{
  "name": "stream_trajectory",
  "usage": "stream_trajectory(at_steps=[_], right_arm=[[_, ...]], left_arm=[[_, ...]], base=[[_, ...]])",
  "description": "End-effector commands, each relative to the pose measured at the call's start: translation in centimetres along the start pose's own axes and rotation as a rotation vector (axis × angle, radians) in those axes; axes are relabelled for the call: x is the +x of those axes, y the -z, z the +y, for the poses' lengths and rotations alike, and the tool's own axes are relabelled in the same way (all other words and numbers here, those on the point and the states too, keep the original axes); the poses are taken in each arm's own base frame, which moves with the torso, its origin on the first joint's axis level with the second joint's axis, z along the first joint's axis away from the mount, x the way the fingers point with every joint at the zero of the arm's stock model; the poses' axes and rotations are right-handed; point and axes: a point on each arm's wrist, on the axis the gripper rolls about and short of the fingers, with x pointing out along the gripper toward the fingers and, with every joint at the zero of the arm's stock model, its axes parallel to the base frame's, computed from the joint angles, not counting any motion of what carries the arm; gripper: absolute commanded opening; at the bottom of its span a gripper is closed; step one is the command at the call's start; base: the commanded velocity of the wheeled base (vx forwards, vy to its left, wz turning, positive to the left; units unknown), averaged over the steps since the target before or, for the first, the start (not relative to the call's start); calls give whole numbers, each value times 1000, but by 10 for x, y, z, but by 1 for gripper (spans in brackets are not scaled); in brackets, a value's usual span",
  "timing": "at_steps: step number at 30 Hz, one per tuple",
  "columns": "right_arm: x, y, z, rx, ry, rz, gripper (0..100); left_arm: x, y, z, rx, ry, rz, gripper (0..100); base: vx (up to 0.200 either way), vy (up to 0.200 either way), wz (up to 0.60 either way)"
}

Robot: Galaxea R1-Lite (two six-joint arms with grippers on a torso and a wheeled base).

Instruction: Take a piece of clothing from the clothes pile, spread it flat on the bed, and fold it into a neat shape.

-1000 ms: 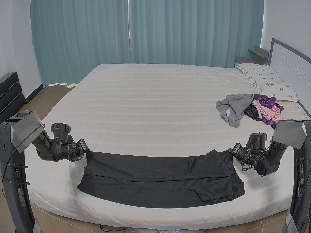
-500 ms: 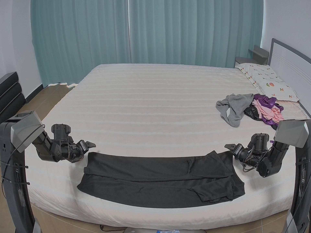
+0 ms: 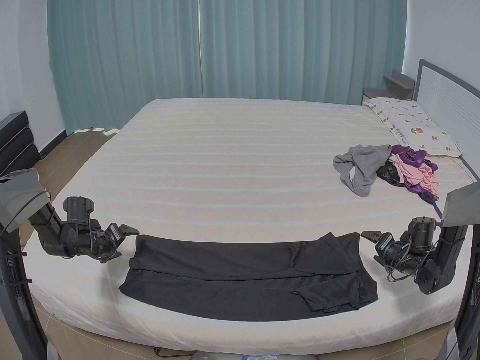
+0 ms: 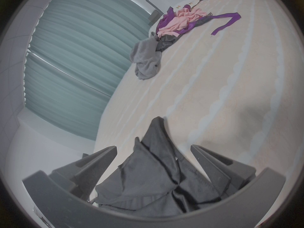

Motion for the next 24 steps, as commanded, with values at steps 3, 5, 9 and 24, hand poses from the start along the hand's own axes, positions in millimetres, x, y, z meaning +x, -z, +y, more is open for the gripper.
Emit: stream_trajectory(at_steps=[3,5,9,24], right_arm=[[-27,18,-8,40,-29,31,100],[-27,20,-11,42,-20,40,100],[-27,22,-14,58,-9,54,100],[-25,22,-16,97,-16,78,100]], left_arm=[[-37,39,3,-22,-36,83,100],[-40,45,6,-19,-48,98,100],[-42,56,11,-22,-110,92,100],[-24,71,9,54,-152,17,100]], base=[[-133,0,0],[0,0,0],[0,0,0],[0,0,0]])
